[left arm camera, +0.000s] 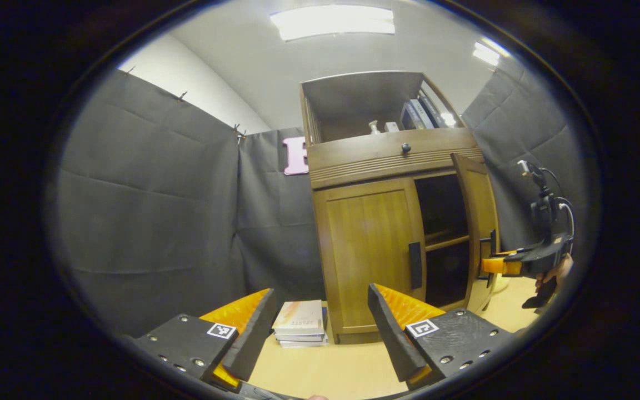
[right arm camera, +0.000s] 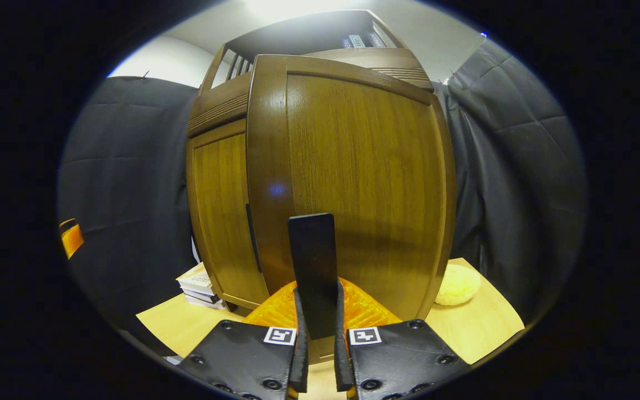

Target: Open the right door of the double-door shoe cabinet with the right hand, and open the left door with the left hand.

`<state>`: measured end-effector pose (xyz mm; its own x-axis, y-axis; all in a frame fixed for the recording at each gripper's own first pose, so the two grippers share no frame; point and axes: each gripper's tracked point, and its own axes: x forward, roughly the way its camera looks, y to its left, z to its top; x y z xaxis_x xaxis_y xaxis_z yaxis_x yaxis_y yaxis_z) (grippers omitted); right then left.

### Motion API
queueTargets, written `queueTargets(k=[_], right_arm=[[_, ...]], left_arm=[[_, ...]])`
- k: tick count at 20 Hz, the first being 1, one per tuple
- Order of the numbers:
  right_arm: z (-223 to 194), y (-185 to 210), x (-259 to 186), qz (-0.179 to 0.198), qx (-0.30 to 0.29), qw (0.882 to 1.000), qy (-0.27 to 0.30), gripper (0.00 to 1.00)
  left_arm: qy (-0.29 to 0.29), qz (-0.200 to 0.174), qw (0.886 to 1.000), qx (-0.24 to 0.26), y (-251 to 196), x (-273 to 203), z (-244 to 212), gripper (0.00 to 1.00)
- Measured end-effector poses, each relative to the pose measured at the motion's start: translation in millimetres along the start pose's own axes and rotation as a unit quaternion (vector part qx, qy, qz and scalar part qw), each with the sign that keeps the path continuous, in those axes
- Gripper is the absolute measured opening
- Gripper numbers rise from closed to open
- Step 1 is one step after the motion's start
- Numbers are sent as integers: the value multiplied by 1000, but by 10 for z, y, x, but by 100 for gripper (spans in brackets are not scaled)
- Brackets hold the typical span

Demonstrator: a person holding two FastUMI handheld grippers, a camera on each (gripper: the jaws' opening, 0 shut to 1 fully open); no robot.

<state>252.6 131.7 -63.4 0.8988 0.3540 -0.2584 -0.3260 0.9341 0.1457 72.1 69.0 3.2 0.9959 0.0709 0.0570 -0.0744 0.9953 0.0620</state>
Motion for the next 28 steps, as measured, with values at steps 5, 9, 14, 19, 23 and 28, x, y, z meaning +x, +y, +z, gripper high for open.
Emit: queueTargets(k=[5, 9, 14, 19, 23, 28], right_arm=[[2, -74, -166, -6, 2, 1000, -2, 21], [23, -168, -296, -15, 3, 1000, -3, 17], [-12, -376, -494, -33, 6, 999, -3, 20], [-64, -533, -634, -52, 11, 999, -6, 20], [-92, -637, -712, -66, 14, 998, -6, 20], [-127, -836, -863, -89, 27, 996, -10, 19]], left_arm=[[0, -19, 1000, -2, -31, 34, -14, 96], [-2, -35, 999, -5, -70, 35, -11, 96], [-7, -60, 998, -10, -112, -9, 10, 96], [-10, -74, 997, -13, -135, -14, 17, 96], [-7, -81, 997, -15, -152, -29, 28, 96], [-6, -94, 995, -17, -175, -34, 22, 96]])
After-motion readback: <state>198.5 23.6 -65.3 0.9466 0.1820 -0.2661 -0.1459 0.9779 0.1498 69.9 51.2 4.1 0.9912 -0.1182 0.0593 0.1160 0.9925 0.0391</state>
